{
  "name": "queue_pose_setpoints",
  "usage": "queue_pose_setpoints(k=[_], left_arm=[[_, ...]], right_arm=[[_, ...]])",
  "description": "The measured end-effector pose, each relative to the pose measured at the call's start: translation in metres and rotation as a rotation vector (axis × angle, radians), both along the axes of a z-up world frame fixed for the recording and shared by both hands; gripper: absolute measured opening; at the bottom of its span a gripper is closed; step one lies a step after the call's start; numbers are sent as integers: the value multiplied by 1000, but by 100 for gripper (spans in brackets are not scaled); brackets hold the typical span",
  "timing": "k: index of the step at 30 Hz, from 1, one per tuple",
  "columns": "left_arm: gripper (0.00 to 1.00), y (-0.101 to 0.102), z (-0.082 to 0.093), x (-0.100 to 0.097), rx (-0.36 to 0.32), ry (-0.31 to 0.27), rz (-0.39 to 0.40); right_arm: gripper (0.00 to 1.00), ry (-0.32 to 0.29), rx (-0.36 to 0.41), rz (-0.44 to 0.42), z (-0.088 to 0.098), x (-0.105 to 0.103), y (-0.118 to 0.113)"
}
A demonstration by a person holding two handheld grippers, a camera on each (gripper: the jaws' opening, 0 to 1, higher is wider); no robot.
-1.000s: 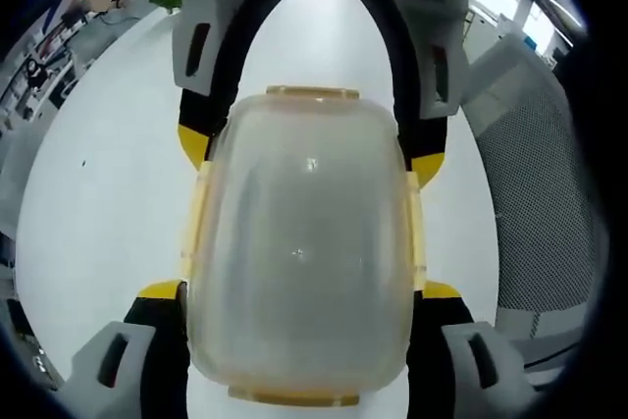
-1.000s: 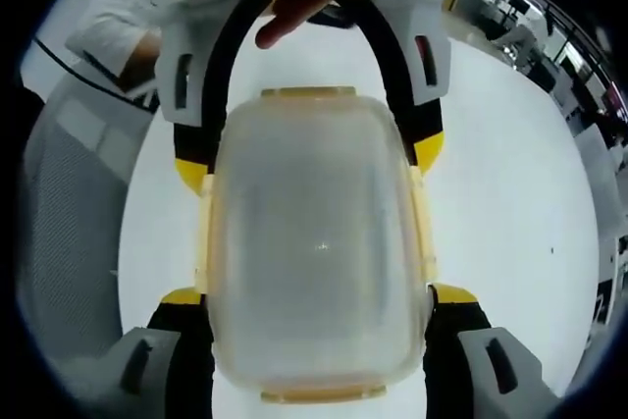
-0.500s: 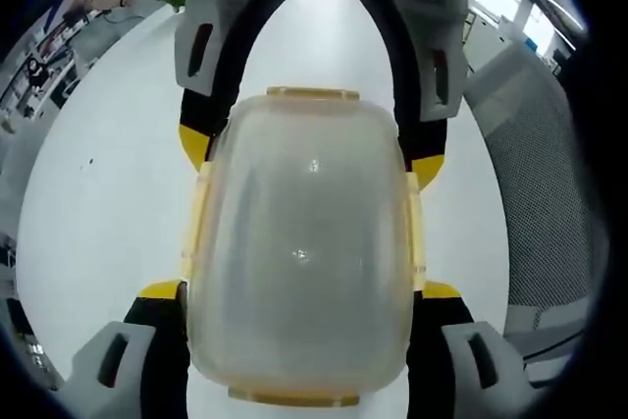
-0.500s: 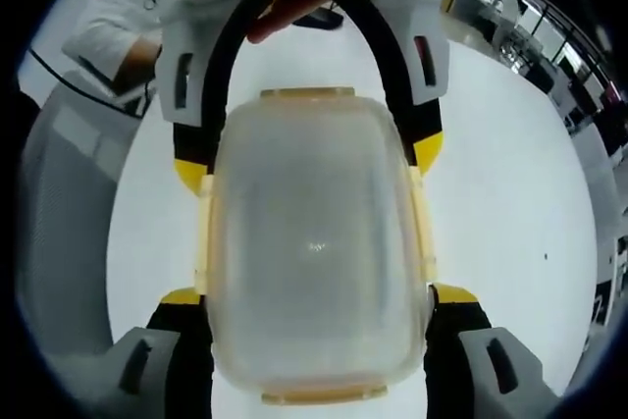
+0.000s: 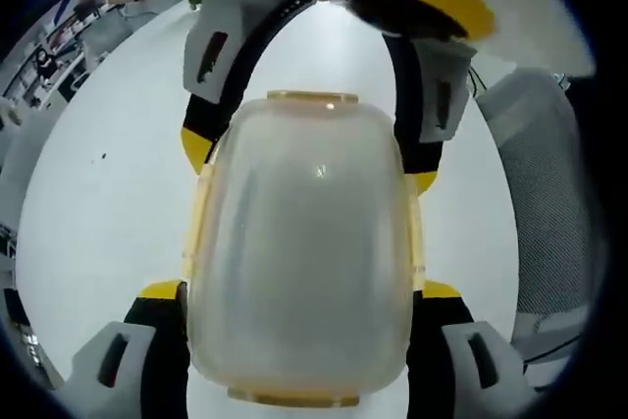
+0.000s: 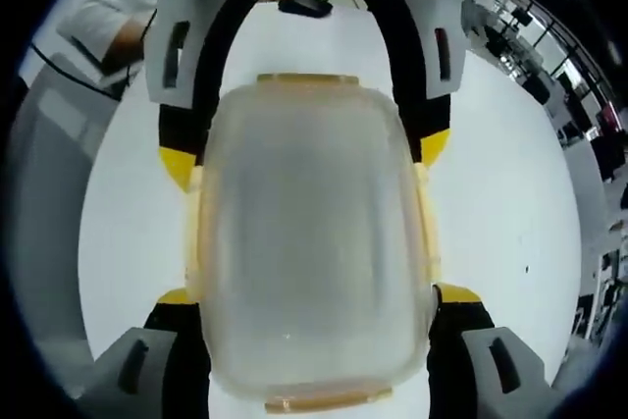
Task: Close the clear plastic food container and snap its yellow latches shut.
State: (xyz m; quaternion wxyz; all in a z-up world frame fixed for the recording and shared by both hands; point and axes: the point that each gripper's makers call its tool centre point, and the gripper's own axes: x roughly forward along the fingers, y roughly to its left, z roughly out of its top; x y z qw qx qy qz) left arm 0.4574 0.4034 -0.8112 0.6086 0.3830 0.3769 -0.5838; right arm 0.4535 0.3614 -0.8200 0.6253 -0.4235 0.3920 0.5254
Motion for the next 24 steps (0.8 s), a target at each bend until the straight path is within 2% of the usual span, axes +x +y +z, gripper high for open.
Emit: queue_pose_setpoints(k=[4, 9, 24], left_arm=[[93, -1, 1, 5, -3, 0, -2], [93, -2, -2, 10, 27, 1, -18], [93, -6, -1, 33, 16, -4, -55]], right_arm=[[94, 0, 36, 1, 2, 5, 0], [94, 2, 14, -10, -1, 10, 0], [94, 1, 33, -48, 2, 33, -4]])
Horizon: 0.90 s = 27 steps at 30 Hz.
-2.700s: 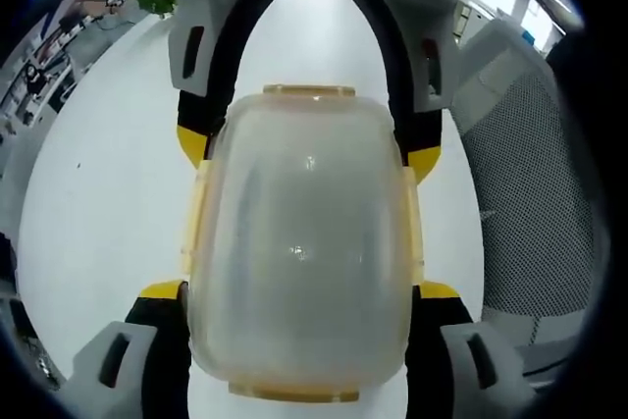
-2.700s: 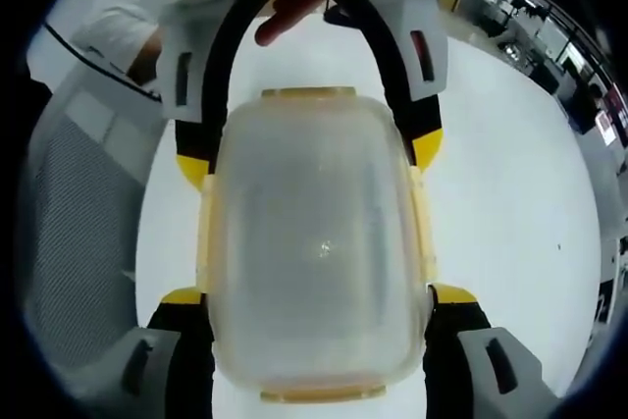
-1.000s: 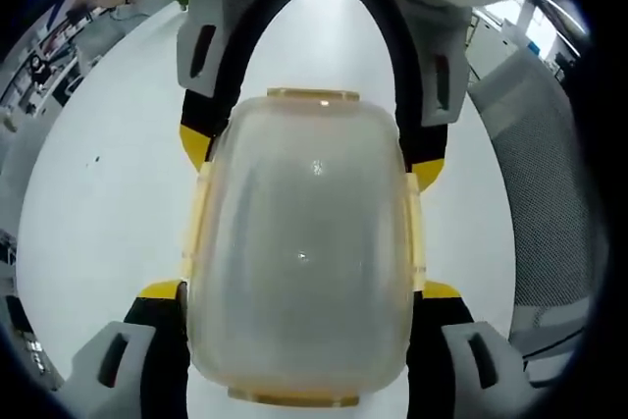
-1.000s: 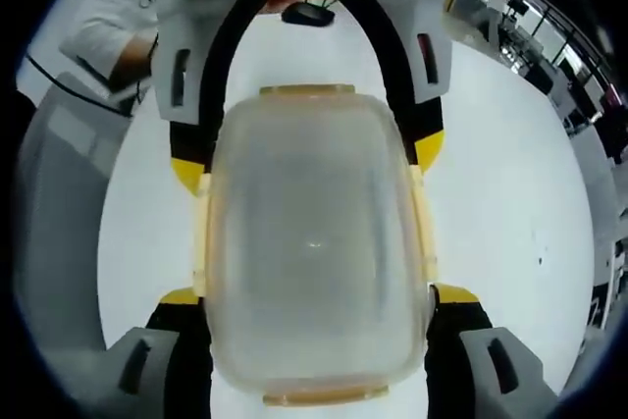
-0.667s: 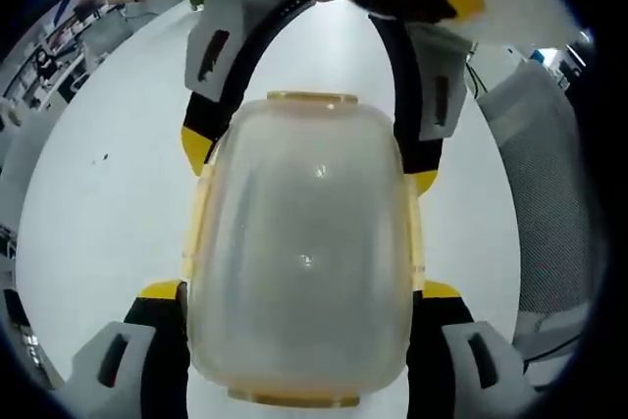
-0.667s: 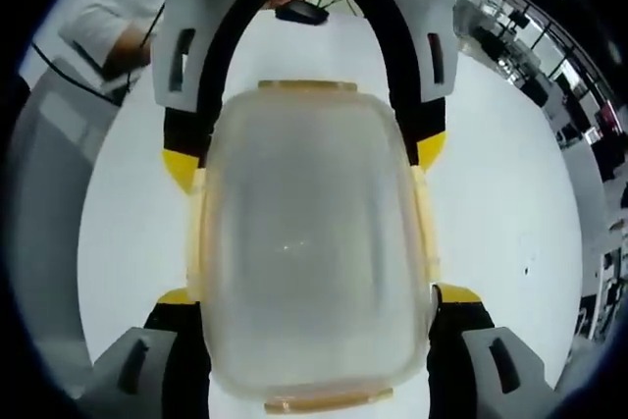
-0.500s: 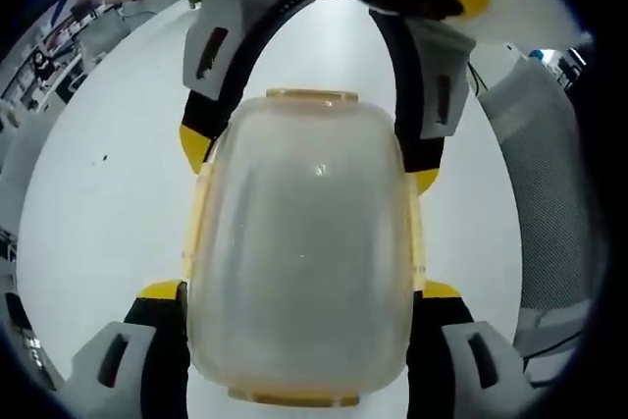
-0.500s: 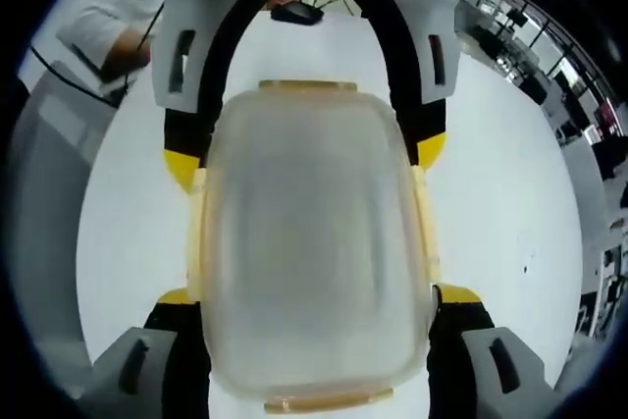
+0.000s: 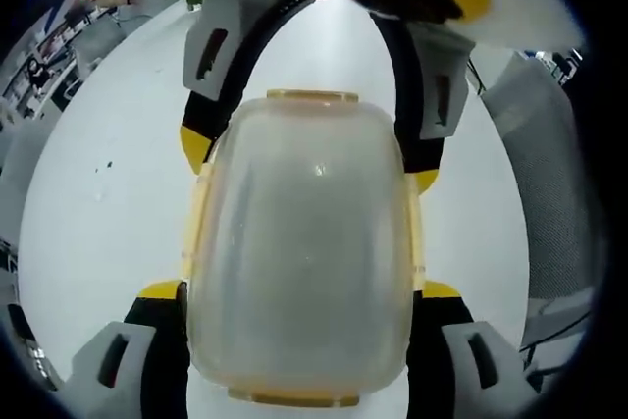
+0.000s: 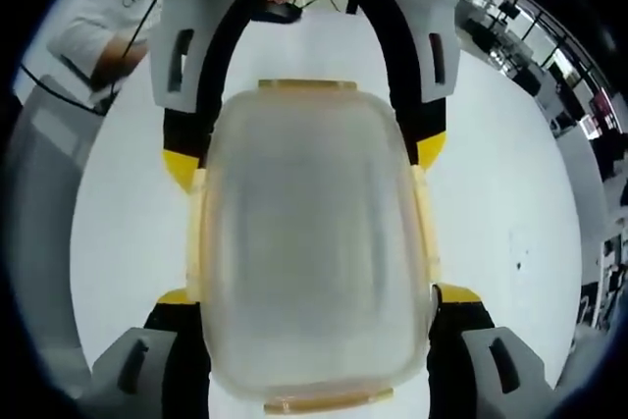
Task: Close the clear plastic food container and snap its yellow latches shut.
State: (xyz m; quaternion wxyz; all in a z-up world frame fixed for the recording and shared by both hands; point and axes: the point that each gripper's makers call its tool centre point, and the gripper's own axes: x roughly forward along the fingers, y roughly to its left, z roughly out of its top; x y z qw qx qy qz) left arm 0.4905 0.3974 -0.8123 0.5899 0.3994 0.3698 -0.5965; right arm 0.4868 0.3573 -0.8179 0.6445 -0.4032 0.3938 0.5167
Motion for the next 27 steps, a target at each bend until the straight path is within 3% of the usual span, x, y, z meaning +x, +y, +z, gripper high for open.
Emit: queue_pose_setpoints(k=[11, 27], left_arm=[[93, -2, 2, 20, 9, 2, -4], [93, -3, 2, 23, 7, 1, 0]], right_arm=[[94, 1, -18, -10, -2, 21, -3], [94, -7, -3, -9, 0, 23, -2]])
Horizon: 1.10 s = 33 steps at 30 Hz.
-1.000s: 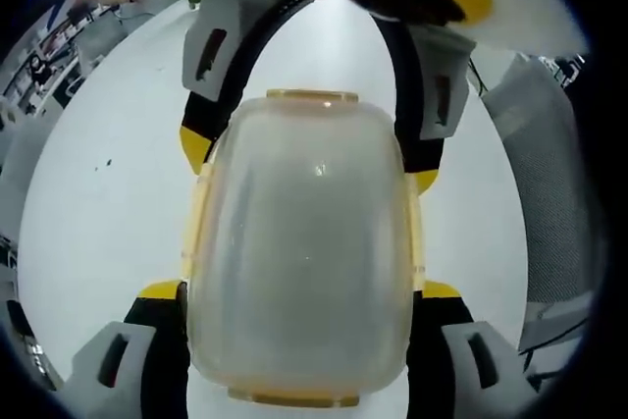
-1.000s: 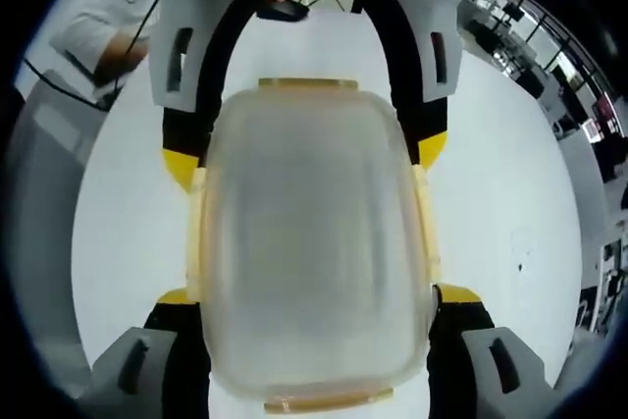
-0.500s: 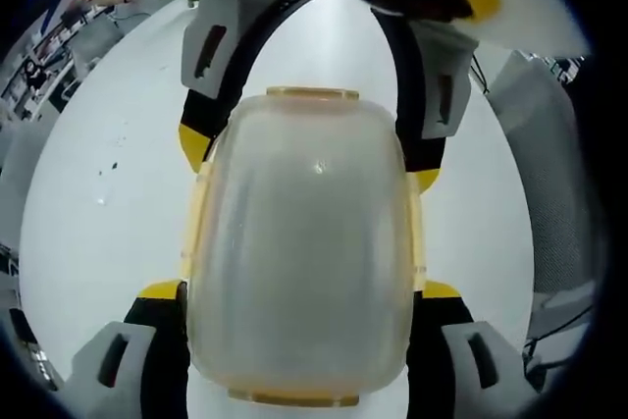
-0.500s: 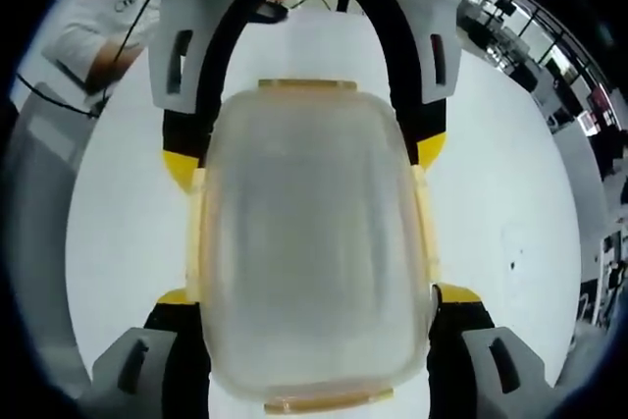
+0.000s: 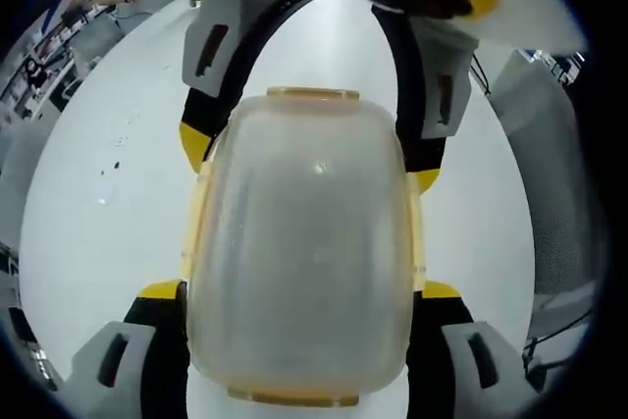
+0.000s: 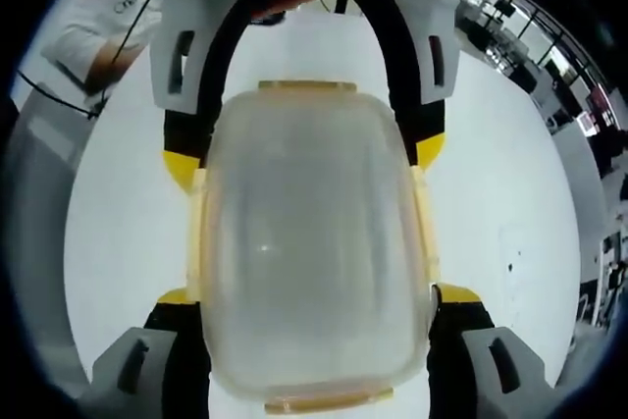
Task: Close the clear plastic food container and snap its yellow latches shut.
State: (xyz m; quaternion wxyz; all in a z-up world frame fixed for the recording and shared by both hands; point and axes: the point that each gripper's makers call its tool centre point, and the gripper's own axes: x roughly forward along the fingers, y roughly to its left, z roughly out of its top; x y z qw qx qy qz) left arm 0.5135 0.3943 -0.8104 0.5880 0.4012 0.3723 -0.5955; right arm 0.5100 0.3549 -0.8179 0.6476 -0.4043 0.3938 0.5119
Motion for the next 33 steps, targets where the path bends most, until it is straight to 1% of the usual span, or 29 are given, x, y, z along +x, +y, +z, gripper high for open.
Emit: queue_pose_setpoints(k=[8, 11, 13, 15, 16, 18, 20, 21, 23, 26, 29, 32, 33], left_arm=[[94, -1, 4, 0, -80, -5, 29], [93, -1, 4, 0, -87, -5, 49], [93, 1, 5, 1, -85, -18, 49], [91, 1, 9, 2, -103, -43, 29], [91, 2, 9, 3, -107, -46, 28], [90, 3, 10, 4, -120, -37, 41], [89, 2, 12, 4, -135, -34, 45], [89, 2, 12, 4, -142, -31, 52], [89, 0, 13, 4, -153, -26, 62], [88, 1, 13, 2, -147, -34, 49], [87, 2, 14, 2, -150, -35, 62], [87, 3, 14, 2, -154, -39, 71], [87, 4, 15, 2, -156, -42, 75]], right_arm=[[93, -19, 65, 26, 4, 1, 2], [93, -31, 80, 44, 5, 3, 2], [91, -62, 89, 60, 9, 5, 2], [90, -58, 129, 51, 15, 5, 5], [90, -59, 132, 38, 16, 8, 3], [89, -57, 151, 27, 17, 9, 3], [89, -34, 174, -6, 17, 7, 2], [89, -38, 196, -7, 17, 8, 2], [89, -41, 211, -10, 17, 7, 2], [88, -53, 211, 0, 16, 7, 2], [88, -57, 207, 3, 17, 6, 2], [88, -55, 213, -14, 20, 6, 1], [89, -70, 226, -21, 23, 8, 1]])
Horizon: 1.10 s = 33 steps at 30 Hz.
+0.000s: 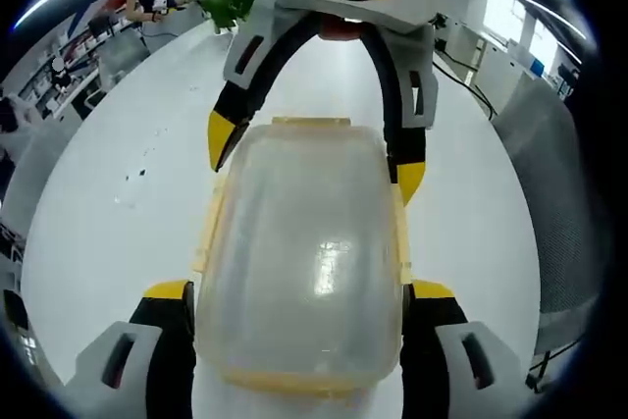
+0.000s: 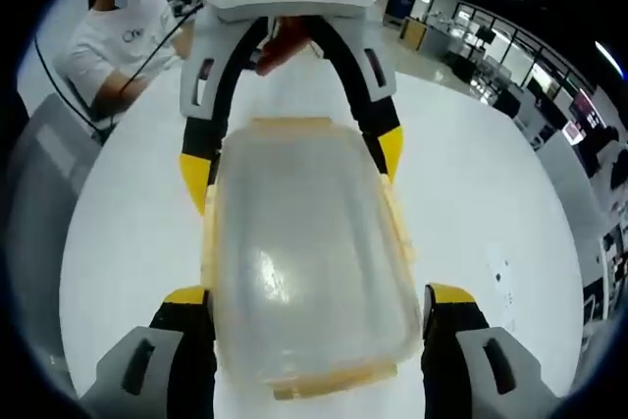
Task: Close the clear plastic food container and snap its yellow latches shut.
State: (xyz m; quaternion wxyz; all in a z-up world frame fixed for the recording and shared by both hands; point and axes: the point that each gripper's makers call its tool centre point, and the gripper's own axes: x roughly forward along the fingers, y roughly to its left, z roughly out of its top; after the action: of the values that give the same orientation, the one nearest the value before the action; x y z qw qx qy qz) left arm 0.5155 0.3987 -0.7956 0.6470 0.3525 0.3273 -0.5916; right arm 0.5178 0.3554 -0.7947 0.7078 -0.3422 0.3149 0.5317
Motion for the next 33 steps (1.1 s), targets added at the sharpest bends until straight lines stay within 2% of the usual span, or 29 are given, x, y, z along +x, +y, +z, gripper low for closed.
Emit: queue_pose_setpoints(k=[1, 3, 6, 9, 12, 16, 20, 22, 25, 28, 30, 33], left_arm=[[86, 2, 1, 0, -4, -1, 6], [85, 2, 4, 0, -39, 6, 39], [84, 6, 6, 0, -57, 1, 68], [84, 7, 10, -1, -125, -11, 111], [84, 8, 13, 0, -167, 1, 152], [84, 9, 22, 1, -234, 16, 213], [84, 13, 28, 3, -306, 21, 284], [84, 15, 29, 2, -333, 33, 329], [84, 17, 33, 7, -366, -21, 389], [84, 11, 39, 5, -421, -17, 431], [84, 12, 37, 3, -413, -36, 433], [83, 17, 39, 4, -433, -52, 484]], right_arm=[[90, -17, 15, -11, 3, 3, -1], [90, 6, 47, -53, 5, 3, -5], [91, -3, 66, -81, 6, 1, -12], [91, -35, 102, -109, 9, 1, -16], [91, -17, 179, -186, 14, 0, -15], [91, -16, 203, -211, 13, -2, -17], [91, -2, 258, -260, 18, -2, -17], [91, 10, 310, -311, 23, 0, -17], [92, 11, 368, -382, 28, 2, -17], [91, 14, 384, -419, 27, -1, -18], [90, 5, 391, -426, 26, -3, -16], [90, 5, 401, -440, 27, -6, -15]])
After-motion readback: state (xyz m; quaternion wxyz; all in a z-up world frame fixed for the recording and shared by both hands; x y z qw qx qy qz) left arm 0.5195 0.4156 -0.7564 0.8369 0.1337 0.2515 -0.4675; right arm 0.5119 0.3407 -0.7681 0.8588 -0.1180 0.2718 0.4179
